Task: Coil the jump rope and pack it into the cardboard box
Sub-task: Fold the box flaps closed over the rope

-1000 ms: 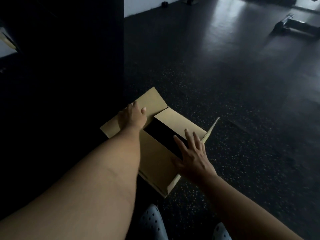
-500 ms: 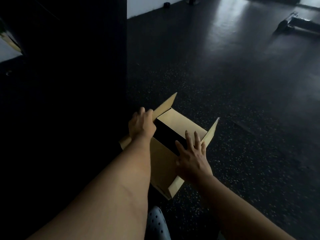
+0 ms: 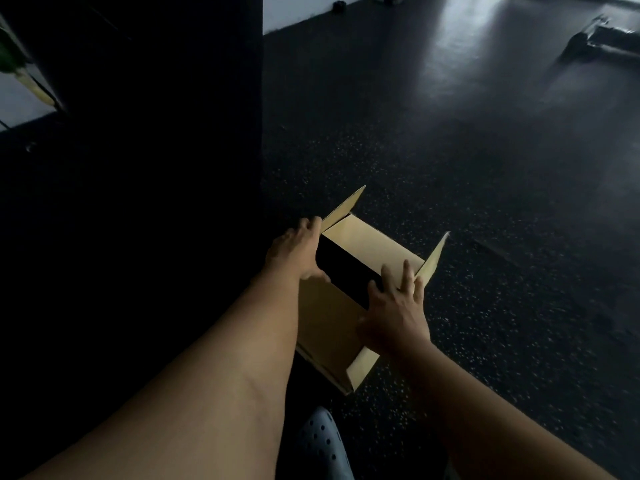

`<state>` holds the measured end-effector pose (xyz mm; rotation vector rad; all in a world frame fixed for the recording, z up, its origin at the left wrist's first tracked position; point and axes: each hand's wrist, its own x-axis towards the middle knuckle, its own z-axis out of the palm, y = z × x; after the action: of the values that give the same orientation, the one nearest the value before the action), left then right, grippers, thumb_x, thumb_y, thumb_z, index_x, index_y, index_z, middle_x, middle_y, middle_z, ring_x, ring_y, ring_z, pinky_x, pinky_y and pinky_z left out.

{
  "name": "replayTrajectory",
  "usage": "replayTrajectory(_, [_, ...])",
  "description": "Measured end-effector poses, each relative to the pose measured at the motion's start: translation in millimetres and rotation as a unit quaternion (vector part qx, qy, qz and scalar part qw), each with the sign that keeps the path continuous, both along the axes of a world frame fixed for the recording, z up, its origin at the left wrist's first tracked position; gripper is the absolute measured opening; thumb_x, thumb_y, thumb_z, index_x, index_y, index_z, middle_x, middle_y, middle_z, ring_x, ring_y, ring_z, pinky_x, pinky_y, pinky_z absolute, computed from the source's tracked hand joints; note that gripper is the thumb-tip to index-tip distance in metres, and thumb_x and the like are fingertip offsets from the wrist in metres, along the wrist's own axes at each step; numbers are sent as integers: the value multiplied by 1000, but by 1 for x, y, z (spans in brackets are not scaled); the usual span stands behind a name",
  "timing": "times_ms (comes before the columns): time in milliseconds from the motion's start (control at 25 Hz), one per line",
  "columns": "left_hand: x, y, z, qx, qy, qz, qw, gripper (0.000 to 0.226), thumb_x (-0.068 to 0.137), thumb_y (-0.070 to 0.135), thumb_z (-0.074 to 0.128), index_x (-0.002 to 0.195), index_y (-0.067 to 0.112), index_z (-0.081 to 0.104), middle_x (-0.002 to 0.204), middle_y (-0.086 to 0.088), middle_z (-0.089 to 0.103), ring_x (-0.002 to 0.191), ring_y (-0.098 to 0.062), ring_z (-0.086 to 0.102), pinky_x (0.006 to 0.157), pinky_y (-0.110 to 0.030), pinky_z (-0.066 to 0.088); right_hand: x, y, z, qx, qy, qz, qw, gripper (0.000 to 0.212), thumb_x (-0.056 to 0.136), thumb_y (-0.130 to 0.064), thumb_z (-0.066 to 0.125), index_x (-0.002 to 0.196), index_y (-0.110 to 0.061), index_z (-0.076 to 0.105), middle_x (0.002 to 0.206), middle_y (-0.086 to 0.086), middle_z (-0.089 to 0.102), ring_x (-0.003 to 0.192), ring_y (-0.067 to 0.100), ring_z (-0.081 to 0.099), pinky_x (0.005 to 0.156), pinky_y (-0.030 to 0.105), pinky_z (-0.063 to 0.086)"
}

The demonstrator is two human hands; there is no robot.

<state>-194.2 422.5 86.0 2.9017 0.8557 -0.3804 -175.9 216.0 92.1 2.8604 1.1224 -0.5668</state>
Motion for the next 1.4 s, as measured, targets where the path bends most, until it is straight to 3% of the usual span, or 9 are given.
replayTrajectory(120, [-3,2,7,44,36,-21,998,132,67,47,89,160,19,-1,160,-19,28,132,-40,53,93,-48,53,7,12,5,-105,-10,4,994,76,88,-52,58,153,-19,36,165,17,21,153,50,5,120,72,3])
replayTrajectory(280, [0,-12,-2,111,38,-44,992,135,74,42,86,160,19,-15,163,-22,22,109,-29,64,74,-35,56,20,26,-3,-102,10,-26,994,80,91,-50,59,156,-17,26,147,15,45,123,37,56,95,55,54])
replayTrajectory(400, [1,-16,-12,138,2,-57,989,125,80,30,83,160,17,-12,161,-21,28,102,-26,64,69,-31,57,32,40,-14,-71,-21,-38,997,55,98,-39,55,144,-11,44,118,11,65,94,26,70,73,38,61])
replayTrajectory(520, [1,-29,-23,118,4,-113,986,95,94,21,66,161,19,-1,152,-19,40,116,-33,59,76,-36,55,31,61,-19,-119,-2,17,993,37,100,-40,54,125,-14,62,104,7,71,87,24,71,72,36,61])
replayTrajectory(680, [-3,-37,-37,47,-24,-133,990,70,103,23,47,162,30,8,147,-10,44,125,-32,51,82,-39,49,21,65,-33,12,-7,22,1000,54,99,-40,55,147,-17,46,136,8,56,120,27,55,86,38,58])
replayTrajectory(800, [-8,-30,-42,-22,-88,-125,988,58,105,37,35,160,31,18,161,-1,34,141,-29,38,103,-46,39,15,44,-45,168,-36,-1,985,67,105,-33,41,163,-19,11,169,12,3,155,36,14,100,36,55])
replayTrajectory(880, [-9,-30,-48,-101,-100,-100,985,55,106,46,25,160,32,20,168,3,22,152,-27,23,117,-51,25,12,36,-52,237,-39,12,971,63,107,-29,36,162,-23,5,168,-1,-24,158,34,-10,110,39,44])
replayTrajectory(1160, [-14,-24,-58,-131,-5,-138,982,59,105,46,26,161,37,9,171,12,-2,157,-28,-1,122,-62,8,28,21,-64,105,-5,61,993,73,105,-44,31,163,-22,-7,171,13,-13,157,32,-15,127,55,9])
replayTrajectory(1400, [-9,-13,-59,-109,68,-188,974,61,102,49,37,157,50,11,171,14,-6,156,-34,-8,119,-69,8,43,20,-88,25,-13,17,999,91,96,-71,26,163,-20,-10,170,11,-20,155,41,-17,123,64,4])
